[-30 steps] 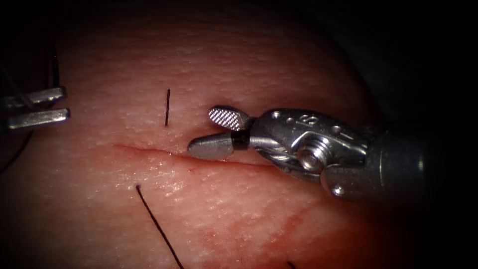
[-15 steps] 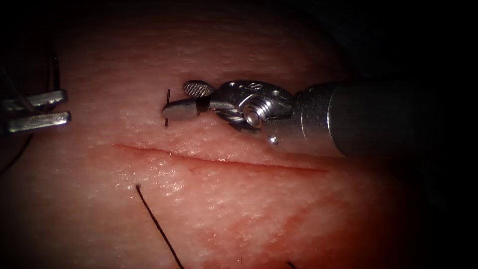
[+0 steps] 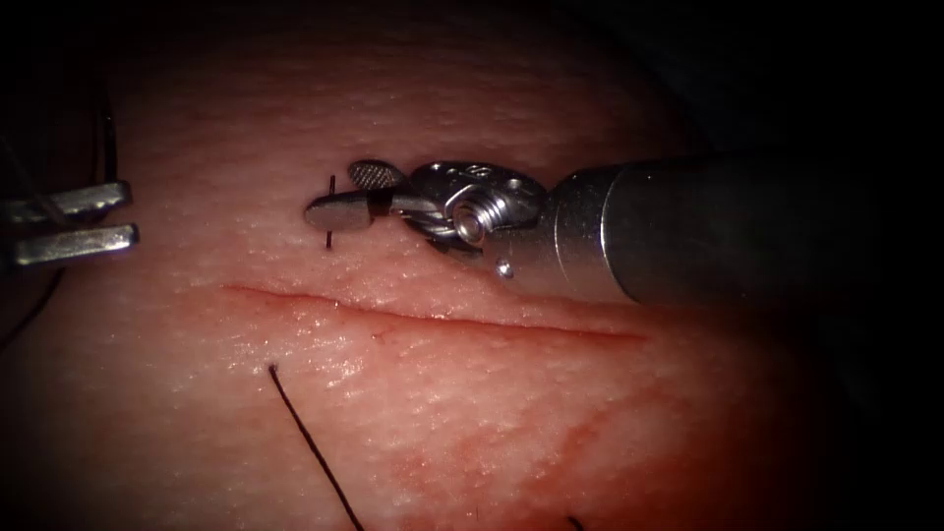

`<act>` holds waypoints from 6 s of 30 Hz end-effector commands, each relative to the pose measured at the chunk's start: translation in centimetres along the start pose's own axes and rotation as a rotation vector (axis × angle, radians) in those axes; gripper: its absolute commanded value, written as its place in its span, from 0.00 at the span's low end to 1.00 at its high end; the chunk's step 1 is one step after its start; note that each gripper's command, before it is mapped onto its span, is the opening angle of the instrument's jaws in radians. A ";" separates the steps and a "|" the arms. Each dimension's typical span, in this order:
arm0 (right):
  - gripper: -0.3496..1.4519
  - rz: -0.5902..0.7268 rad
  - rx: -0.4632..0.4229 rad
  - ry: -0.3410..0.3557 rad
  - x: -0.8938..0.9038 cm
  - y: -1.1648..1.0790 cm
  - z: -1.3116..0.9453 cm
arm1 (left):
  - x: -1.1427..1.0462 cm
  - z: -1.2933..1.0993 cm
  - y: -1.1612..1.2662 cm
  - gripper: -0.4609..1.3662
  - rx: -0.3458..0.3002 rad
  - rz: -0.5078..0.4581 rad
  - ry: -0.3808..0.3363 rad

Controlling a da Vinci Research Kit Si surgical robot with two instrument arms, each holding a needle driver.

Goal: Wound Closure
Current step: Adjust the suture tail with the right driver, then with the left tool set the needle down on the skin

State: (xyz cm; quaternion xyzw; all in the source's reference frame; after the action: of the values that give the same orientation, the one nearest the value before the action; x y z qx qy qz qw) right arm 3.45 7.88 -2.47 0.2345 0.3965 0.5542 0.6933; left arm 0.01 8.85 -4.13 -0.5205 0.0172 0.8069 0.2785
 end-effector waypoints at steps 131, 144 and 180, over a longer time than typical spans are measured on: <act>0.82 -0.661 0.145 -0.033 0.02 -0.46 -1.79 | -0.80 0.81 -1.05 0.06 -0.041 0.054 -0.363; 0.78 -0.672 0.198 -0.049 -0.07 -0.54 -1.75 | -1.03 1.05 -1.20 0.06 -0.125 0.118 -0.615; 0.77 -0.694 0.224 -0.058 -0.23 -0.53 -1.66 | -1.07 1.09 -1.12 0.55 -0.087 0.157 -0.551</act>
State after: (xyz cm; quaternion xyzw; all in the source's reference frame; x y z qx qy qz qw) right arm 2.40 7.32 -3.77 0.1744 0.4906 0.2330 0.8213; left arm -0.04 9.68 -2.43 -0.2896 -0.0517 0.9373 0.1871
